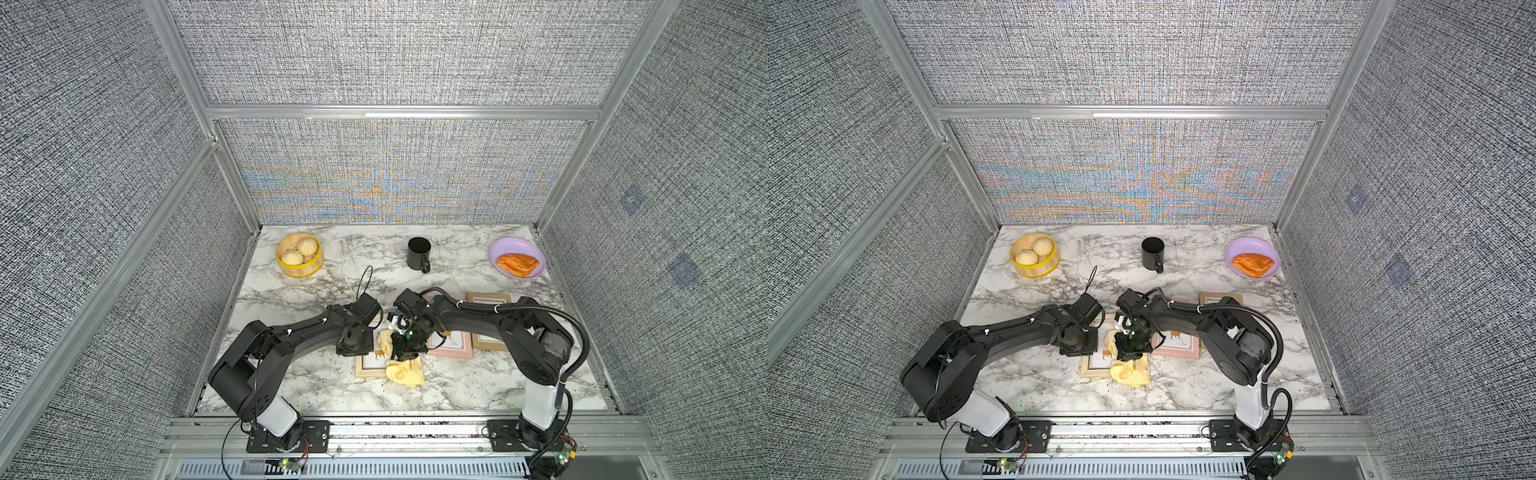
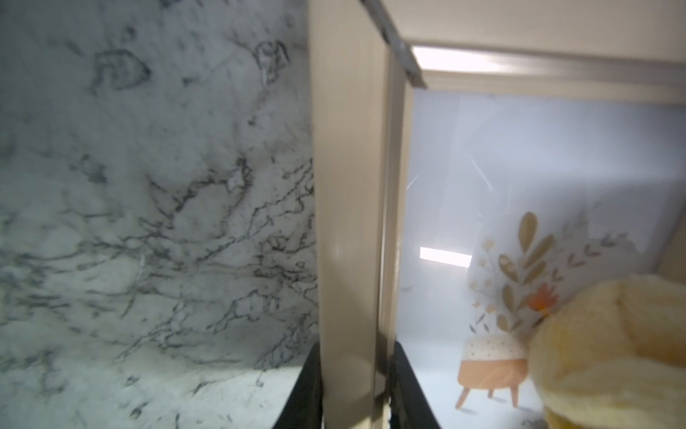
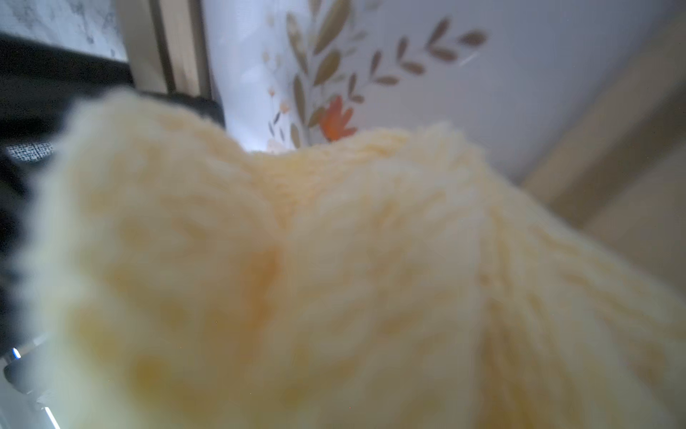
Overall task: Wipe the picture frame with a cloth
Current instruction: Wipe the dirt from the picture frame.
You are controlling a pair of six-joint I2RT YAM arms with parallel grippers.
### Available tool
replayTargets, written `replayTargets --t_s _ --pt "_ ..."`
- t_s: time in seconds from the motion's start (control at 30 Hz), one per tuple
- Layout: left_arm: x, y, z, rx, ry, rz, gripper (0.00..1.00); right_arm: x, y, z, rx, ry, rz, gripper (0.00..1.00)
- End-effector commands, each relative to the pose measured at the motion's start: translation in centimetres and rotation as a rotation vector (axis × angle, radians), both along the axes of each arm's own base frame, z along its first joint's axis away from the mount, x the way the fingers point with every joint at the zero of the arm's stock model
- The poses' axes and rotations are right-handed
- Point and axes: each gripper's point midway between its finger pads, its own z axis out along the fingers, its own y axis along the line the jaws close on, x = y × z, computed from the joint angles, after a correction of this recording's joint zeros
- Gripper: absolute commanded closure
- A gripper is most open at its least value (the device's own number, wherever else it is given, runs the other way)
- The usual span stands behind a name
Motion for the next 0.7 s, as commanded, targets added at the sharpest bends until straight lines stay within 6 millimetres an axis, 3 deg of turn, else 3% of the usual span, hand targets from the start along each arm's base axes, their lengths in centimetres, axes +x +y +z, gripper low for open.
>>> replayTargets --t_s 0.0,0.17,0.23,0.3,0.4,0.6,0.67 --pt "-1.9 1.0 -2.3 0.039 0.088 0.006 1.0 4.0 -1.7 -0.4 -0.097 -0.066 -0.01 1.0" --pt "-2.1 1.2 -2.3 0.05 0.093 0.002 1.0 9.7 -0.2 0.3 -0.076 -0.115 -0.019 1.0" --pt "-2.0 1.2 -2.3 0.054 0.096 0.005 1.0 10.5 -0.1 0.1 -0.08 -0.107 -0.024 1.0" --pt "-2.0 1.2 -2.4 0.06 0.101 0.008 1.0 10.0 -0.2 -0.3 -0.083 -0.091 -0.02 1.0" --pt "-1.7 0.9 -2.4 0.058 0.104 0.012 1.0 6.8 -0.9 -0.8 -0.091 -0.052 0.0 1.0" --pt "-1.2 0.4 -2.2 0.051 0.099 0.017 1.0 -3.2 -3.4 -2.4 -0.151 0.042 0.045 1.0" --pt "-1.1 0.4 -2.2 0.053 0.101 0.015 1.0 -5.2 -3.7 -2.8 -0.158 0.063 0.044 1.0"
